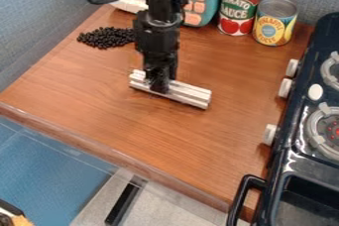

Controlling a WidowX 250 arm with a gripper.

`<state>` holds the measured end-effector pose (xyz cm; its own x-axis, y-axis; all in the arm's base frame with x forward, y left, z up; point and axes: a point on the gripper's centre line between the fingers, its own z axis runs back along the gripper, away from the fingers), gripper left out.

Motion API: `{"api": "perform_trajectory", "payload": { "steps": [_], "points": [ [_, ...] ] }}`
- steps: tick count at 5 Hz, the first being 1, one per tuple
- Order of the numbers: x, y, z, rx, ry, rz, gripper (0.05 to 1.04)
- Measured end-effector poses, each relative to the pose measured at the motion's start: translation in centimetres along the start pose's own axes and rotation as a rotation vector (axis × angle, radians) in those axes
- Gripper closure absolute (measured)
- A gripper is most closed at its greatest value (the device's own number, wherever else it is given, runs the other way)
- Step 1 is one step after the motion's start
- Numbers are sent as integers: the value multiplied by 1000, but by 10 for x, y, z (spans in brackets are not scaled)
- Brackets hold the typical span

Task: Sweep into pile

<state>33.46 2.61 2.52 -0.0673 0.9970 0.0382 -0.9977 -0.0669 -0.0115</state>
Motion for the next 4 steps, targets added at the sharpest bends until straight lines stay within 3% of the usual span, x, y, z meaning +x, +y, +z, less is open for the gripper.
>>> {"api": "perform_trajectory", "payload": {
  "steps": [1,2,3,4],
  "points": [
    [0,5,-5,9,-6,8,662],
    [-2,14,-8,46,-13,-3,347],
    [-5,19,13,47,14,-30,91],
    [-6,26,32,70,24,-54,73]
  ]
}}
